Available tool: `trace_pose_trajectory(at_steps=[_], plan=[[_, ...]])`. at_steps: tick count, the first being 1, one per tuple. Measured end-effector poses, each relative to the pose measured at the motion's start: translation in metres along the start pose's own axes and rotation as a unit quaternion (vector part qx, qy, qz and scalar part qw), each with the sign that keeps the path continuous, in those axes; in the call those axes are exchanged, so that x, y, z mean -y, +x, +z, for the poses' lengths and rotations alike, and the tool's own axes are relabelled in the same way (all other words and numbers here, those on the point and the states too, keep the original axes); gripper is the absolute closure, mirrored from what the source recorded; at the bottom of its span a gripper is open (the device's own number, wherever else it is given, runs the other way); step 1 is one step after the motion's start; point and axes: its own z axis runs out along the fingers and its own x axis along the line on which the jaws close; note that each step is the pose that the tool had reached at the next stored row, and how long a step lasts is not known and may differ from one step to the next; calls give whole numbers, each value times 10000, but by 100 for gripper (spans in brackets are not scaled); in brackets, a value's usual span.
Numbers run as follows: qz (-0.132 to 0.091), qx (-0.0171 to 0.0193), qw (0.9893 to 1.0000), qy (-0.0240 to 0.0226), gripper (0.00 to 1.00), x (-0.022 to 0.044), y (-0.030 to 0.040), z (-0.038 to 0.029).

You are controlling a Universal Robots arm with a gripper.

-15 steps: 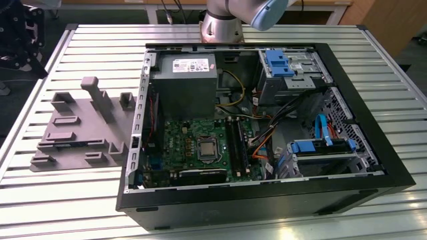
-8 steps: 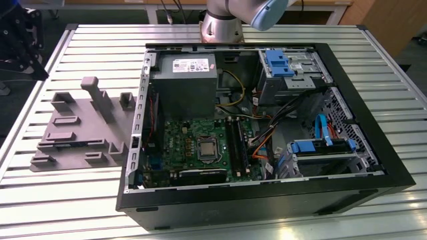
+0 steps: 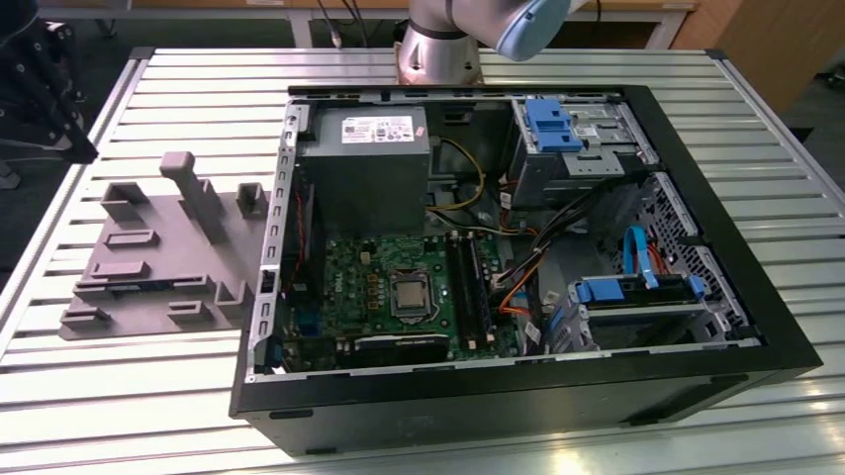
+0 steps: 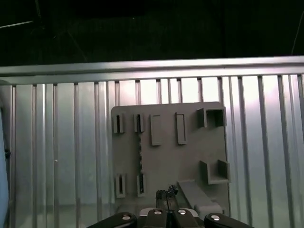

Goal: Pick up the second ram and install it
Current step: 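Pick up the second ram and move it above second insertion slot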

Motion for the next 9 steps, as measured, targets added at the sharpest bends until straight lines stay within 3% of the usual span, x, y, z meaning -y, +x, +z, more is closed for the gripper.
trace_pose_trajectory(at_steps=[2,9], plan=[[-154,-7,9999,-4,89,0,1,5],[-169,-8,9999,-4,89,0,1,5]])
